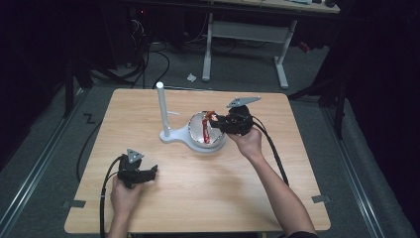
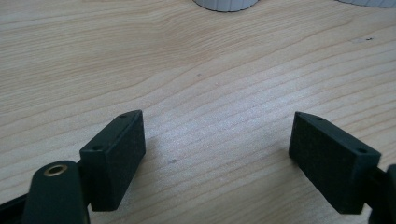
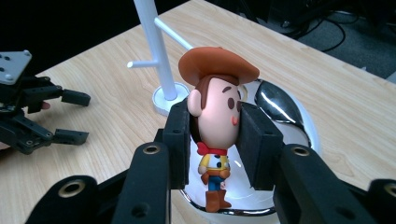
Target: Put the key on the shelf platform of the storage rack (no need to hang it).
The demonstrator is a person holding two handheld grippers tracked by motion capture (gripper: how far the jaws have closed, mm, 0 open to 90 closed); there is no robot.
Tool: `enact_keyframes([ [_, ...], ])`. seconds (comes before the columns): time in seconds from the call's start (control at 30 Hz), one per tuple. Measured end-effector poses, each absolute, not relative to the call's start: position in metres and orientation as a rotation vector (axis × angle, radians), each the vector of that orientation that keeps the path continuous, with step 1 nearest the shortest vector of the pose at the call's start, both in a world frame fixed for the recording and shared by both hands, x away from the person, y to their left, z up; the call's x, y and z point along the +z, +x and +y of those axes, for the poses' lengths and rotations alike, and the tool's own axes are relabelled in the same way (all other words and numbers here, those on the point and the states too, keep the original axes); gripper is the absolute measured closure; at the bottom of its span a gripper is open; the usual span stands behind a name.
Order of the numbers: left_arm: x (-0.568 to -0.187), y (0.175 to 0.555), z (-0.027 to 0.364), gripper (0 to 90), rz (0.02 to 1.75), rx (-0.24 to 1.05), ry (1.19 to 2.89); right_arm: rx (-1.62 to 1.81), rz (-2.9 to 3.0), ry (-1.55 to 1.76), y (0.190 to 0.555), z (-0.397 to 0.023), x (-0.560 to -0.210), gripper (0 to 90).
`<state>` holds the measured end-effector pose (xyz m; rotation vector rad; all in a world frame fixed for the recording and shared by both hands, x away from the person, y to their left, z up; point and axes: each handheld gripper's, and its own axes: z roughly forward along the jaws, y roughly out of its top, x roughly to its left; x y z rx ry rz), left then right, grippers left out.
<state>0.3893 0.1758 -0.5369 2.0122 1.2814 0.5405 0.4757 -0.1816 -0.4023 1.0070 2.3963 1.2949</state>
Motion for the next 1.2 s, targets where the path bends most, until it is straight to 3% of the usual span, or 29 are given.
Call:
enact_keyframes([
  [0.97, -0.537, 0.389, 0.176, 19.0, 1.281, 0.540, 2.012, 1.093, 2.444, 1.043, 0.492, -0.162, -0.442, 66.0],
  [1.2, -0.537, 0.389, 0.176, 19.0, 1.281, 0.540, 2.012, 1.109, 2.428, 1.039, 0.490, -0.164, -0.438, 56.1],
])
